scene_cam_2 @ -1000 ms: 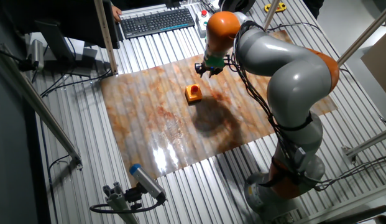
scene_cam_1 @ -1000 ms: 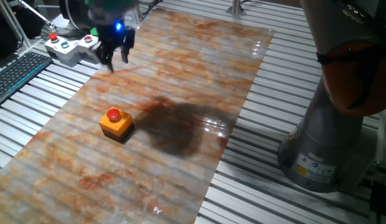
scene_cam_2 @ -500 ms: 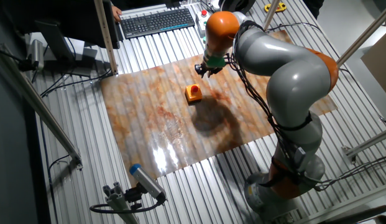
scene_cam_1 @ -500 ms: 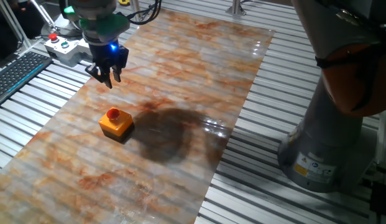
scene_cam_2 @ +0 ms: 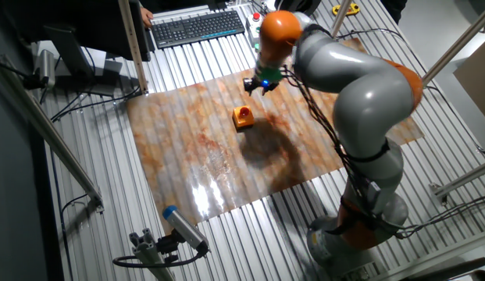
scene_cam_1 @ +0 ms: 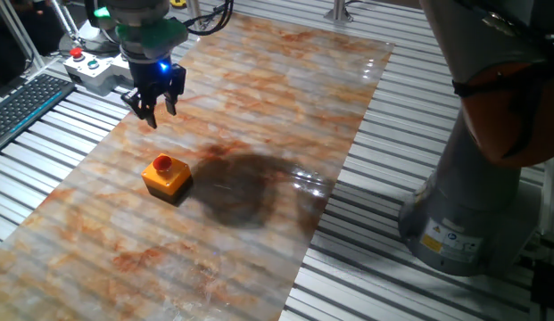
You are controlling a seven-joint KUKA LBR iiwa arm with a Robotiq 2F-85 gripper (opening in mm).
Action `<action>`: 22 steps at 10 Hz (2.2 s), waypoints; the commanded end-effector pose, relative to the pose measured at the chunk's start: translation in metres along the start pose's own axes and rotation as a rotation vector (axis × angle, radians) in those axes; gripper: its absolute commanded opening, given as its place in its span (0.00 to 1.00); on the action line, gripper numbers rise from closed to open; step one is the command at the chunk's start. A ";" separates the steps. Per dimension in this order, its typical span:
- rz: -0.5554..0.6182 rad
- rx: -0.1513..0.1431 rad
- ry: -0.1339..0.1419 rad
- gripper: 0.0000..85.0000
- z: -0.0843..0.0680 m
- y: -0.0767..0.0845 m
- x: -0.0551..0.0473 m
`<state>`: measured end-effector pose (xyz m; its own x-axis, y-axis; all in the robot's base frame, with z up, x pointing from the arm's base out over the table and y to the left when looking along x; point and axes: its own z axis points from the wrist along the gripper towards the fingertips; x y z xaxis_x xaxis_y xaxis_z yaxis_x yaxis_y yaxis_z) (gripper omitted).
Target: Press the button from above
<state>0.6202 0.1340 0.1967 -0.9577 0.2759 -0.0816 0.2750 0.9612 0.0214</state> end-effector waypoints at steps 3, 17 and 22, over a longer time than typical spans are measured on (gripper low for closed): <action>0.006 0.008 0.007 0.60 -0.006 0.030 0.000; 0.042 -0.014 -0.067 0.60 0.083 0.041 0.026; 0.045 -0.014 -0.073 0.60 0.086 0.042 0.026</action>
<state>0.6138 0.1814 0.1097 -0.9357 0.3181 -0.1524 0.3157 0.9480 0.0403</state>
